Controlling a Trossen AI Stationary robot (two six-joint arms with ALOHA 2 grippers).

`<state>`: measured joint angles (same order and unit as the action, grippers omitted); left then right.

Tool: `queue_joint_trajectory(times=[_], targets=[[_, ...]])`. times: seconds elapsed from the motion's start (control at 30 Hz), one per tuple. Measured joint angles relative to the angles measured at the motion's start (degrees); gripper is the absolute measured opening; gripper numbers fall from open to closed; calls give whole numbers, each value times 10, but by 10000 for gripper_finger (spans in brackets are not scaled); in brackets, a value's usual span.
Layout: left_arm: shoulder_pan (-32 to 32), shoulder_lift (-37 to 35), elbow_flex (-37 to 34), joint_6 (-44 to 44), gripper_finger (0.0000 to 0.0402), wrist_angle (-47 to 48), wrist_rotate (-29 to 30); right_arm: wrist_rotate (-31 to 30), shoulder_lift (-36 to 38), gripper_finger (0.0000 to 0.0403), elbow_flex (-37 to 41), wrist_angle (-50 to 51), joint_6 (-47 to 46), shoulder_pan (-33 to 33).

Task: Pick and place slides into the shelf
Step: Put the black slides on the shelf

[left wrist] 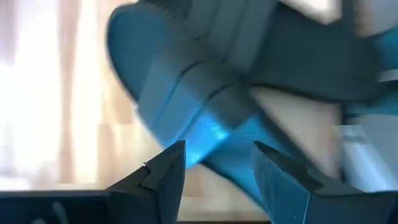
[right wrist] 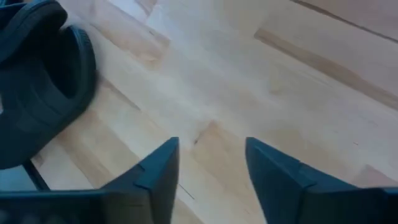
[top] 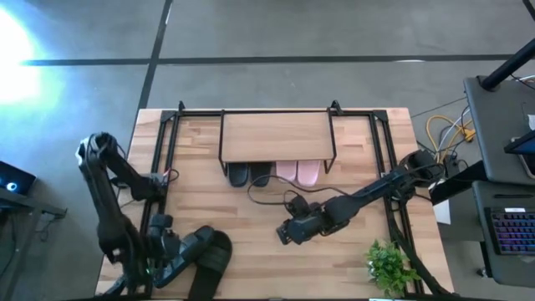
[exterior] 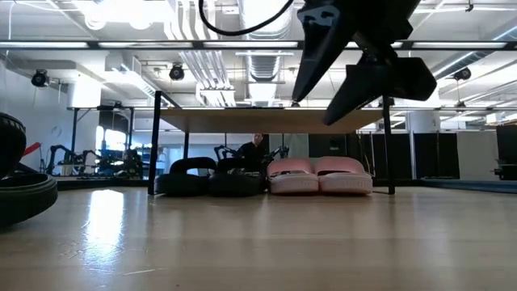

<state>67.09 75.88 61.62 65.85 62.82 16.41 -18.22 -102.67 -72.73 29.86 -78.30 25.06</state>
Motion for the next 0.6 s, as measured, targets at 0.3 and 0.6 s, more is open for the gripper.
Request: queue_joint_trajectory(times=[0.3, 0.6], targets=[[29, 122, -8, 64, 169, 37, 84, 18, 0, 231, -2, 16, -31, 0], [-12, 122, -87, 99, 96, -23, 186, 51, 0, 237, -2, 48, -75, 0]])
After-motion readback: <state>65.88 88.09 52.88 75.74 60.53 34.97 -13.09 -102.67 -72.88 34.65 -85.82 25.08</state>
